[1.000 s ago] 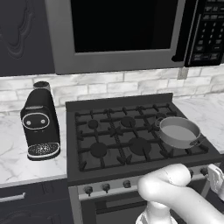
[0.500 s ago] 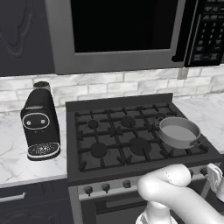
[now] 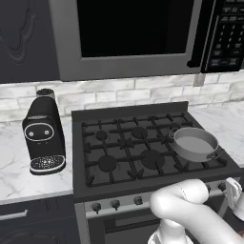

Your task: Turn off the front right burner of the stove.

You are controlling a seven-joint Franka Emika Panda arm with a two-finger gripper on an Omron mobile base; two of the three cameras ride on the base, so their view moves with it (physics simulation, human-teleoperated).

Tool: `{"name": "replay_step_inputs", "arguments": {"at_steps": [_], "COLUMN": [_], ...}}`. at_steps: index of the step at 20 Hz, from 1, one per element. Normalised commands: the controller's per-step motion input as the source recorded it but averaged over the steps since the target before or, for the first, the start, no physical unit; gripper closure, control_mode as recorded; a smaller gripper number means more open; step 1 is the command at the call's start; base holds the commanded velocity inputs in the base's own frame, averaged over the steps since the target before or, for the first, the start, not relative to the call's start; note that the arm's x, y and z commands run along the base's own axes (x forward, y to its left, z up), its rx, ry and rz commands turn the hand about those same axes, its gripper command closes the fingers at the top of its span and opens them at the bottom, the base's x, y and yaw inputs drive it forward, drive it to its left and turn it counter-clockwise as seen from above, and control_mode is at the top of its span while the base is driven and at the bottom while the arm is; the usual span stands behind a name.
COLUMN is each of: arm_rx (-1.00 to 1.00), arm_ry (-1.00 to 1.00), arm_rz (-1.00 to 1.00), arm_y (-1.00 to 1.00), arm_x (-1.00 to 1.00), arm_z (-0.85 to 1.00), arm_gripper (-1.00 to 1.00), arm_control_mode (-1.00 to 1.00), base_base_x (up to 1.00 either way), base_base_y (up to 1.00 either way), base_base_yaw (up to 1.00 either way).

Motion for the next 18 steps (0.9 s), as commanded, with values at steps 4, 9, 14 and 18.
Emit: {"name": "replay_step_inputs", "arguments": {"at_steps": [4, 9, 14, 18], "arm_rx": [0.11, 0.12, 0.15, 0.15], "arm_ry": [-0.14, -0.18, -0.15, -0.05], "arm_rz": [-0.05, -0.04, -0.05, -0.06], "arm_y": [0.03, 0.00, 0.00, 0.01], "arm_x": [0.00, 0.00, 0.00, 0.00], "arm_z": [0.00, 0.00, 0.01, 0.22], "arm_gripper": [1.00, 1.00, 1.00, 1.00], "arm_control_mode": [-1.00, -1.00, -1.00, -1.00], "base_base_x": [0.00, 0.00, 0.00, 0.00], "base_base_y": [0.00, 0.00, 0.00, 0.00], "base_base_yaw": [0.00, 0.00, 0.00, 0.00]}}
